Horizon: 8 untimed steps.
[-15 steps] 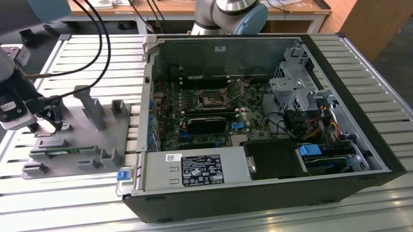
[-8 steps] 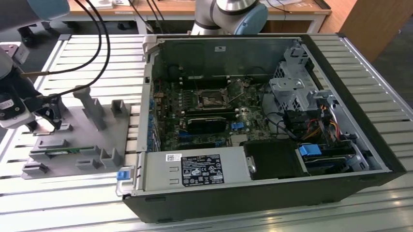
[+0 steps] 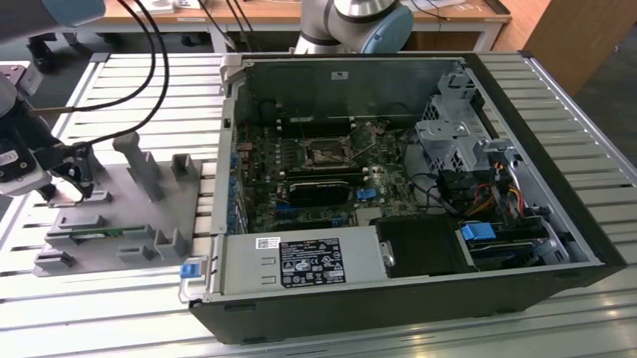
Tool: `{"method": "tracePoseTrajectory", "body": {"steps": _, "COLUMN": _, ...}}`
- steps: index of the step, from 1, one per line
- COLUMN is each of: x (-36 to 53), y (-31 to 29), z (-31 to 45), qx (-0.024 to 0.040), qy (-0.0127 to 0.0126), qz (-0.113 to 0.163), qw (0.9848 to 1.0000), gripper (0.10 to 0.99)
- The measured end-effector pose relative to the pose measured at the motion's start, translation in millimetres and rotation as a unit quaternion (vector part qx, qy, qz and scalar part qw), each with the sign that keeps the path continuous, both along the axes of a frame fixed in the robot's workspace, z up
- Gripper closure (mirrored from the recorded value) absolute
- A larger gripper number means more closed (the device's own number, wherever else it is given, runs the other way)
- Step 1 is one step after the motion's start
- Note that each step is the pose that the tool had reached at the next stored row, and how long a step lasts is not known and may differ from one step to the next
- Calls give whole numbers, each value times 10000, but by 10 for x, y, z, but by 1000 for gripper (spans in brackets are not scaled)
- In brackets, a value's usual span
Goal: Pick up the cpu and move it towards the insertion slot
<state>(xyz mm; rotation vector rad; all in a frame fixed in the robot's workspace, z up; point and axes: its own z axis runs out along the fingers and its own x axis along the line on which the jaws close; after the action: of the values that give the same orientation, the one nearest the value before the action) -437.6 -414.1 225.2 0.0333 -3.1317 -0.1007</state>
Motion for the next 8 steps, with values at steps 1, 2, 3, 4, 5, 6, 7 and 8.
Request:
{"method": "tracePoseTrajectory", "body": {"steps": 1, "x": 0, "y": 0, "z": 8, "qx": 0, "qy": 1, "qz": 0, "qw": 10000, "gripper": 541}}
{"method": "tracePoseTrajectory", "body": {"steps": 2, "x": 0, "y": 0, "z": 16, "qx": -1, "qy": 1, "qz": 0, "qw": 10000, "gripper": 541}}
{"method": "tracePoseTrajectory", "body": {"steps": 3, "x": 0, "y": 0, "z": 23, "qx": -1, "qy": 1, "qz": 0, "qw": 10000, "gripper": 541}}
{"method": "tracePoseTrajectory", "body": {"steps": 4, "x": 0, "y": 0, "z": 30, "qx": 0, "qy": 1, "qz": 0, "qw": 10000, "gripper": 541}}
{"method": "tracePoseTrajectory", "body": {"steps": 5, "x": 0, "y": 0, "z": 37, "qx": 0, "qy": 1, "qz": 0, "qw": 10000, "gripper": 541}}
{"method": "tracePoseTrajectory", "body": {"steps": 6, "x": 0, "y": 0, "z": 43, "qx": 0, "qy": 1, "qz": 0, "qw": 10000, "gripper": 541}}
{"method": "tracePoseTrajectory", "body": {"steps": 7, "x": 0, "y": 0, "z": 47, "qx": 0, "qy": 0, "qz": 0, "qw": 10000, "gripper": 541}}
{"method": "tracePoseTrajectory", "body": {"steps": 8, "x": 0, "y": 0, "z": 51, "qx": 0, "qy": 0, "qz": 0, "qw": 10000, "gripper": 541}}
